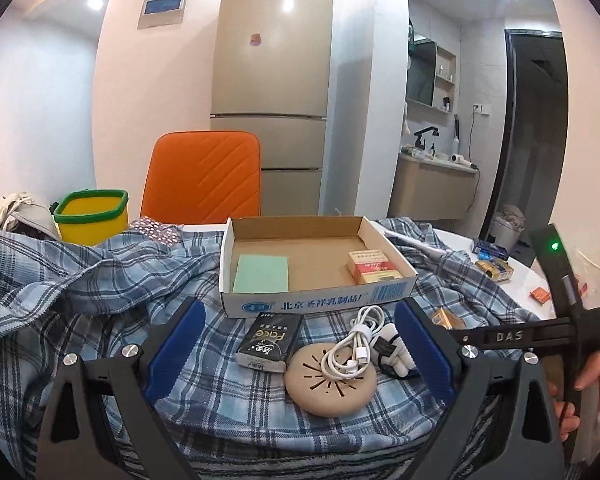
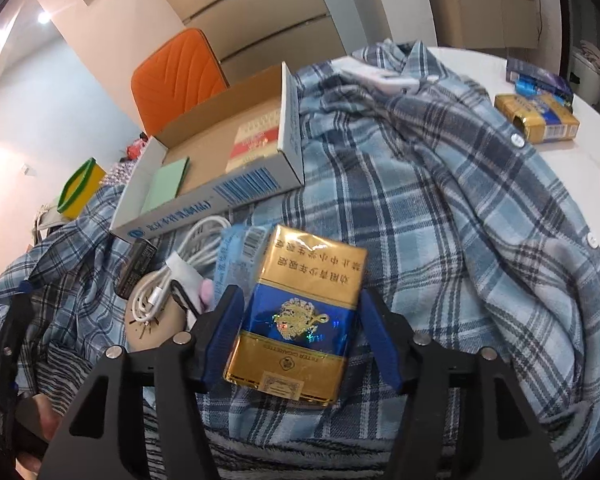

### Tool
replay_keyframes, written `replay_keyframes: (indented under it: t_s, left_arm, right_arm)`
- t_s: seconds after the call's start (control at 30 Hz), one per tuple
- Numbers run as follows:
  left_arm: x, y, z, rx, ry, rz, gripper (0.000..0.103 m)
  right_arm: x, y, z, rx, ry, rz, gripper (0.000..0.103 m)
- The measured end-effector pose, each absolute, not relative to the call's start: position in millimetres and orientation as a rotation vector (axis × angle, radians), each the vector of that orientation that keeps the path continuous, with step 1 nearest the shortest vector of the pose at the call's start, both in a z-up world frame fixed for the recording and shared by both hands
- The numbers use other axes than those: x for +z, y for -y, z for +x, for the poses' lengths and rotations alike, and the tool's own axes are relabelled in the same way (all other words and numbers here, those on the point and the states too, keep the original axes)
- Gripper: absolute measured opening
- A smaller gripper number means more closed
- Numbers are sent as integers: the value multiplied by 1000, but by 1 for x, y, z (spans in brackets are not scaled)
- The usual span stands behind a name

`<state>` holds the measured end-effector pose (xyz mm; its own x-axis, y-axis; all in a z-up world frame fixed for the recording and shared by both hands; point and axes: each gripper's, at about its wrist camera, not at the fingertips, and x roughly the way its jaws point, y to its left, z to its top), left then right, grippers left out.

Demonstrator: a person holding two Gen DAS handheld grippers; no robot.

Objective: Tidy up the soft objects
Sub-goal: 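Lift the blue-gold pack with the right tool while the left tool approaches the white cable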

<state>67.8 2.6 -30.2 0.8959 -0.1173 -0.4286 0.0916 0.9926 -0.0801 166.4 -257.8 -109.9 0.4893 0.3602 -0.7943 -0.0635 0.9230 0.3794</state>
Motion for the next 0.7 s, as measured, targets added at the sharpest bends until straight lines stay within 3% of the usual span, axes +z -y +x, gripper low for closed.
replay_keyframes:
  t_s: [0.23, 0.7]
  left_arm:
    - [-29, -1, 67, -117, -445, -51, 97]
    - [-36, 1, 75, -156, -488, -61, 97]
  right_arm:
    - [-106, 252, 164, 242, -1012, 258, 58]
    - [-59, 210, 115, 336, -659, -9, 57]
